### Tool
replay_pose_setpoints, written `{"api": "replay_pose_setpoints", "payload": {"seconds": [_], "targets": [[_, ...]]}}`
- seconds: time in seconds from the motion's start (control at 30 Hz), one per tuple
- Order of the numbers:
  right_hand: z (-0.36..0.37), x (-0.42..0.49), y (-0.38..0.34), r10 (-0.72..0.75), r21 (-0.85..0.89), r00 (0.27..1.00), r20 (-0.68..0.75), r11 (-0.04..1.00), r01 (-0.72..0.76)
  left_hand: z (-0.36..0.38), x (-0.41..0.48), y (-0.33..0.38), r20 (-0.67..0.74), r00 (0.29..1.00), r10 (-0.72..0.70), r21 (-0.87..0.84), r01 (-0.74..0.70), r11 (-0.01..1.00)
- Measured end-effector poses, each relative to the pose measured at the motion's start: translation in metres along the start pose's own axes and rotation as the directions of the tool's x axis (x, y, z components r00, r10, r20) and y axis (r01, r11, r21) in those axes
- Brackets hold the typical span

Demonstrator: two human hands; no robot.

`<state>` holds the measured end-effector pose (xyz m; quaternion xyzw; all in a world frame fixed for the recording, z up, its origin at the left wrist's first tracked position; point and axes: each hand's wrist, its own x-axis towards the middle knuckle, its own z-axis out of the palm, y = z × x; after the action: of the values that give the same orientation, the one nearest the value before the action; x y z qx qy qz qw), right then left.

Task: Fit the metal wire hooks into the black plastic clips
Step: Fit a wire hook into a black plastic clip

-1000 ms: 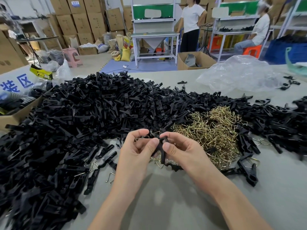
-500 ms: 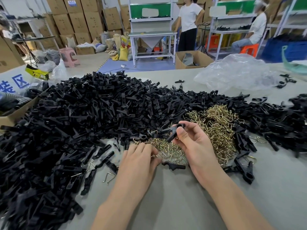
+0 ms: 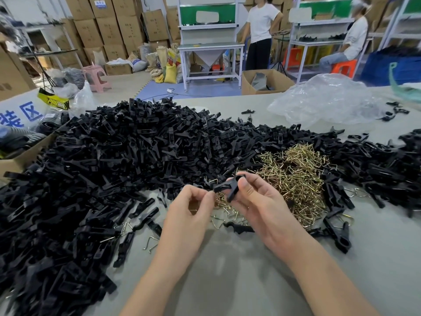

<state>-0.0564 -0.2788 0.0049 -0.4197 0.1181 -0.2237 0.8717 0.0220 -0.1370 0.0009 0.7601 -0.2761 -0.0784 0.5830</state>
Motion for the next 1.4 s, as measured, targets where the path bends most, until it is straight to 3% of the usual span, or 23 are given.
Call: {"api": "replay_pose_setpoints", "payload": {"seconds": [0.2, 0.37, 0.47, 0.57, 0.67, 1.0, 1.2, 1.4], "targets": [[0.003, -0.002, 0.001, 0.07, 0.038, 0.995, 0.065, 0.997, -0.073, 0.0, 0.003, 0.0, 0.012, 0.996, -0.091, -0.254, 0.091, 0.963], [0.003, -0.003, 0.0, 0.081, 0.111, 0.994, 0.075, 0.99, -0.089, 0.008, 0.003, -0.003, 0.145, 0.97, -0.197, -0.427, 0.24, 0.872], [0.001, -0.003, -0.002, 0.101, 0.165, 0.991, 0.084, 0.98, -0.114, 0.011, 0.001, -0.003, 0.158, 0.972, -0.177, -0.264, 0.214, 0.94], [0.001, -0.004, -0.004, 0.129, 0.226, 0.987, 0.1, 0.963, -0.149, 0.012, -0.004, -0.004, 0.158, 0.987, 0.006, 0.04, -0.012, 0.999], [0.003, -0.005, -0.005, 0.15, 0.252, 0.982, 0.116, 0.952, -0.176, 0.014, -0.008, -0.001, 0.128, 0.976, 0.174, 0.218, -0.199, 0.955], [0.003, -0.005, -0.007, 0.139, 0.213, 0.986, 0.09, 0.965, -0.155, 0.011, -0.006, 0.0, 0.029, 0.981, 0.193, 0.099, -0.195, 0.976], [0.003, -0.003, 0.0, 0.121, 0.2, 0.986, 0.117, 0.97, -0.142, 0.004, -0.002, 0.004, 0.071, 0.997, 0.006, -0.217, 0.01, 0.976], [0.002, -0.004, 0.001, 0.149, 0.245, 0.976, 0.159, 0.952, -0.185, 0.008, -0.003, 0.007, 0.08, 0.996, 0.043, -0.142, -0.031, 0.989]]}}
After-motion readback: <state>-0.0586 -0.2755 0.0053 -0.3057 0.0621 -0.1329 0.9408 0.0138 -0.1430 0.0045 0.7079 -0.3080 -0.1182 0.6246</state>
